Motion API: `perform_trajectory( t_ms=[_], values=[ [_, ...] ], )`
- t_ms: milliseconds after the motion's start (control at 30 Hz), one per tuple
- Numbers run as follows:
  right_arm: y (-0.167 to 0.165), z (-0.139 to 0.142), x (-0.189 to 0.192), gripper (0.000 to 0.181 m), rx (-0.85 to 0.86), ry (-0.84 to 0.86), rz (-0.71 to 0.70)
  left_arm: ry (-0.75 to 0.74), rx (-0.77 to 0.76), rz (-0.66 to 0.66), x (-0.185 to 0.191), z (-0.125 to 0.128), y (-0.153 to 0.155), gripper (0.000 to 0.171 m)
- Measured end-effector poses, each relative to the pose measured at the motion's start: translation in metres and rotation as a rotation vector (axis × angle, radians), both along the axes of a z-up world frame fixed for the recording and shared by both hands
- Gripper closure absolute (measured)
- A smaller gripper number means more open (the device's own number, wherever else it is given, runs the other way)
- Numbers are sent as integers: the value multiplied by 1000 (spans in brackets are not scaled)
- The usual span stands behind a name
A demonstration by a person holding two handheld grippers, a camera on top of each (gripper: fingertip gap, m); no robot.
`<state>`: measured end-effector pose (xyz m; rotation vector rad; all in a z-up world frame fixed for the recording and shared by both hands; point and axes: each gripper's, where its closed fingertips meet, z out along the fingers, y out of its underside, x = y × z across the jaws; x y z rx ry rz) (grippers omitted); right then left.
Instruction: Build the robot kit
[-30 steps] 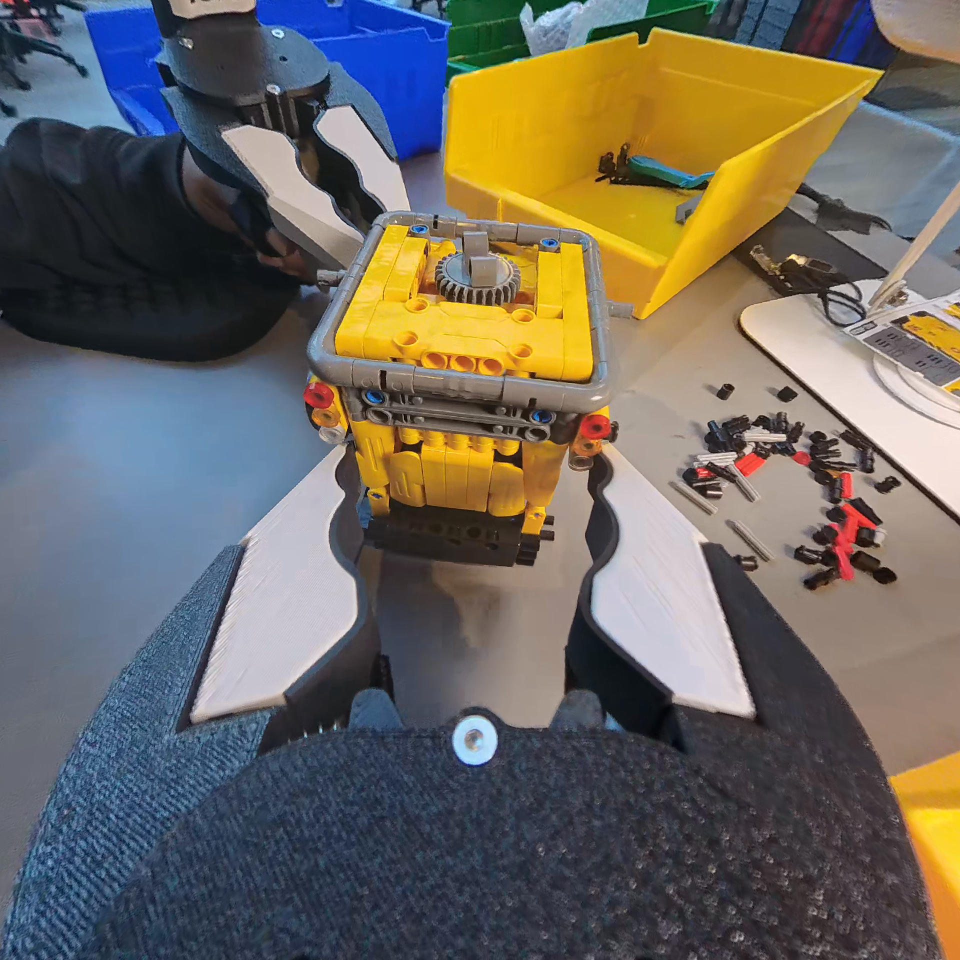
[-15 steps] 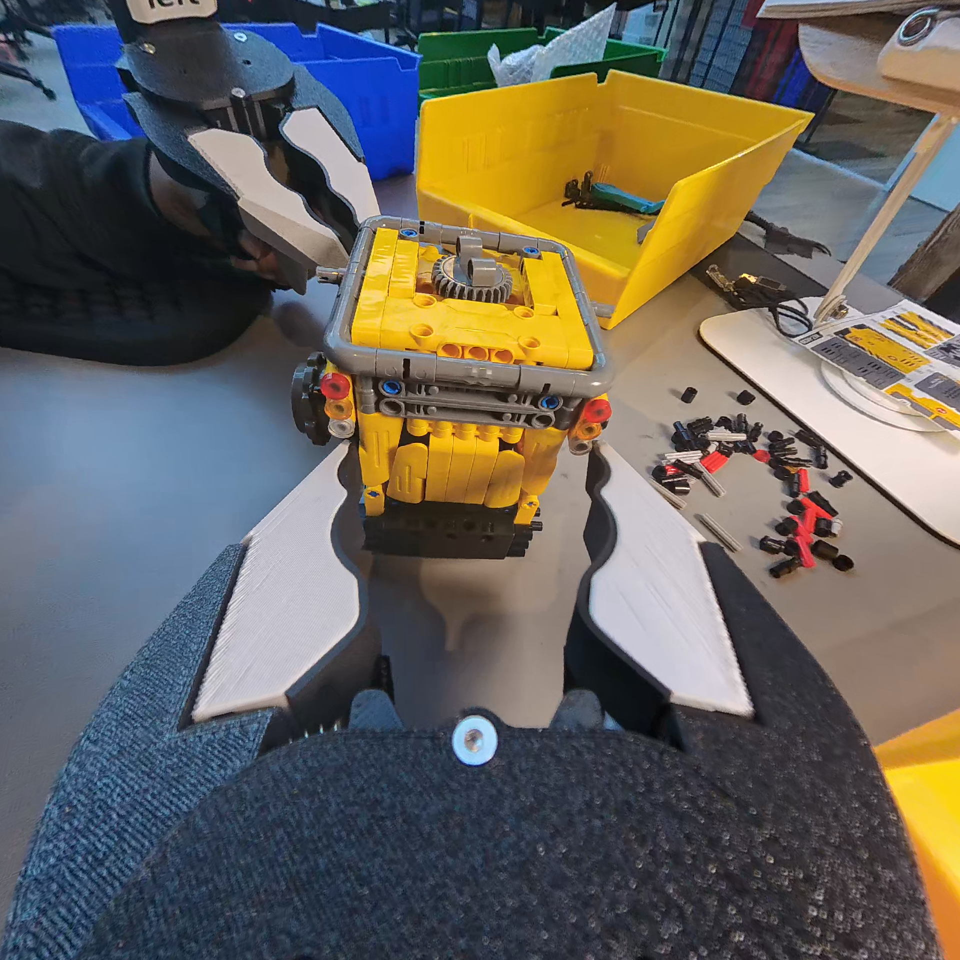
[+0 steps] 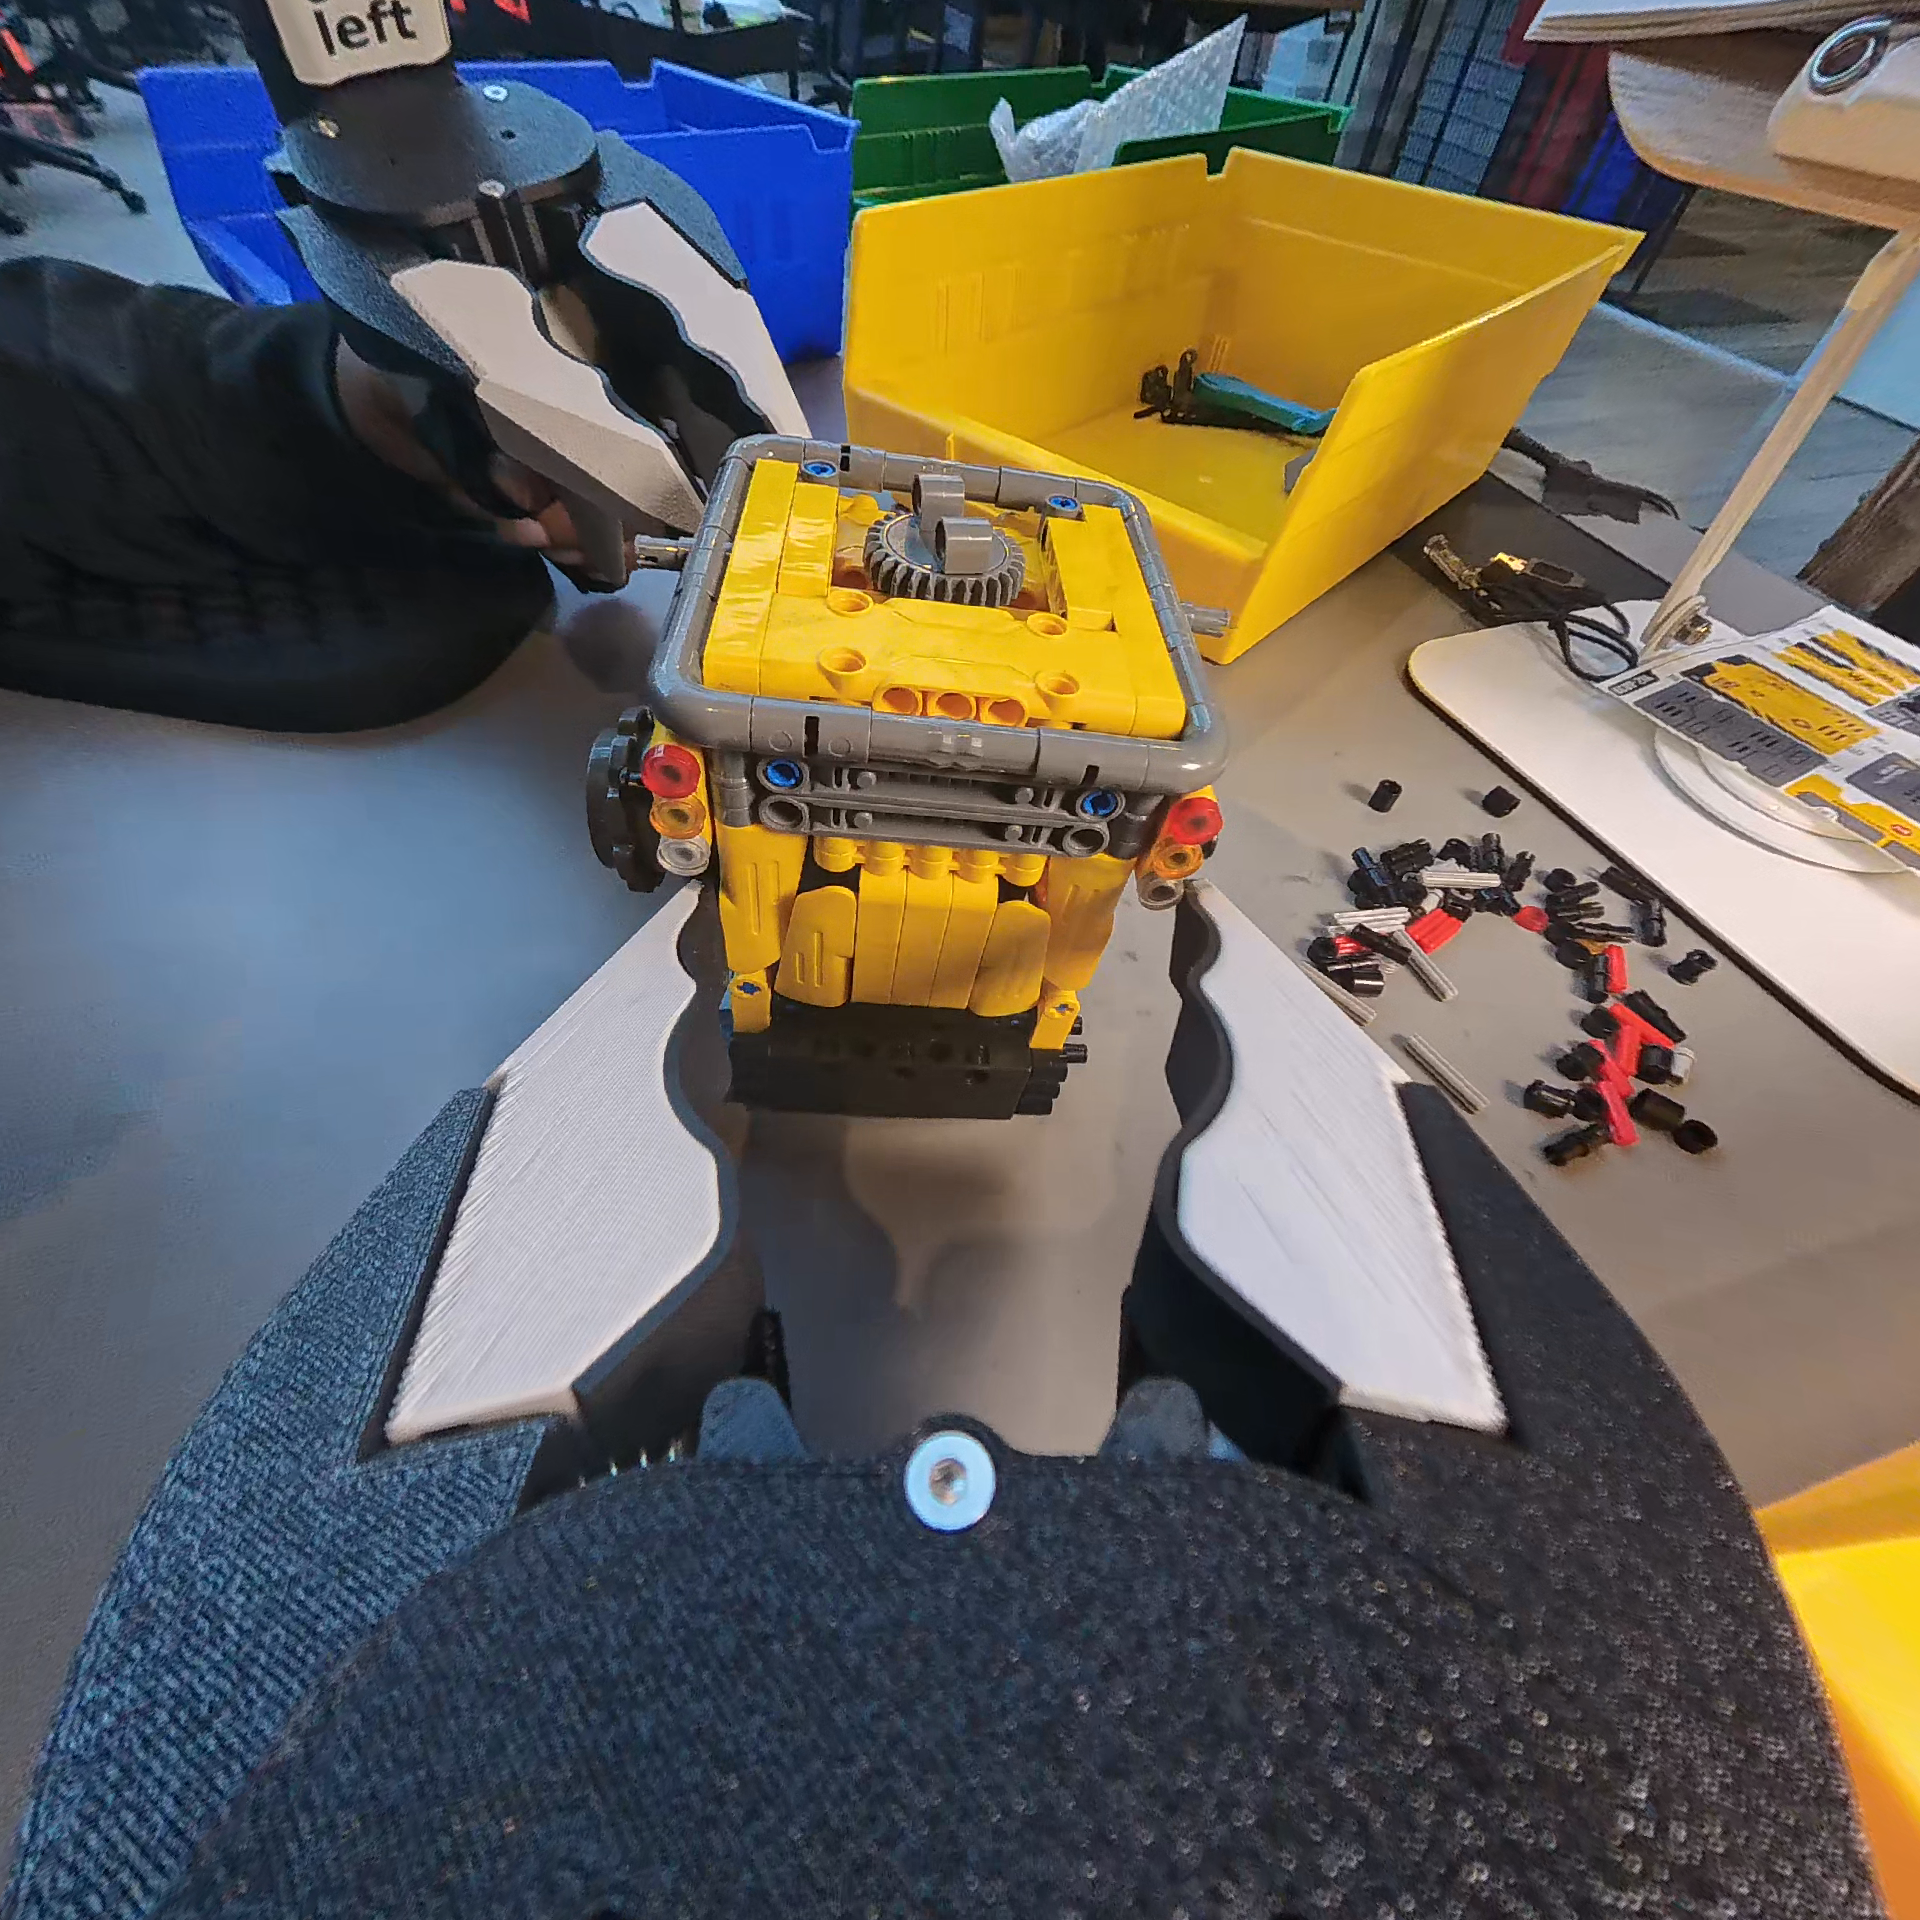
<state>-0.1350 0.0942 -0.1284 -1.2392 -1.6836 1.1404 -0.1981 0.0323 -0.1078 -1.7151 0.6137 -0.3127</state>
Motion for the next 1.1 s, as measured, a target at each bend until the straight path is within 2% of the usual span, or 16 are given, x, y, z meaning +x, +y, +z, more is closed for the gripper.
perform_trajectory(
  t_ms=[267, 400, 833, 933, 1100],
  values=[
    [2, 3, 0, 95, 27, 20, -5, -2, 2, 2, 0, 0, 1, 151],
    [6, 5, 2, 97, 38, 31, -24, 12, -10, -20, 5, -2, -1, 167],
    [7, 2, -2, 100, -8, 4, -19, 22, 2, -48, 3, 4, -9, 171],
    [13, 4, 0, 98, 20, 17, -53, -10, 47, -22, -4, 15, -9, 158],
    [14, 11, 26, 96, 55, -58, -9, -173, 131, 64, -27, 42, -6, 145]
  ],
)
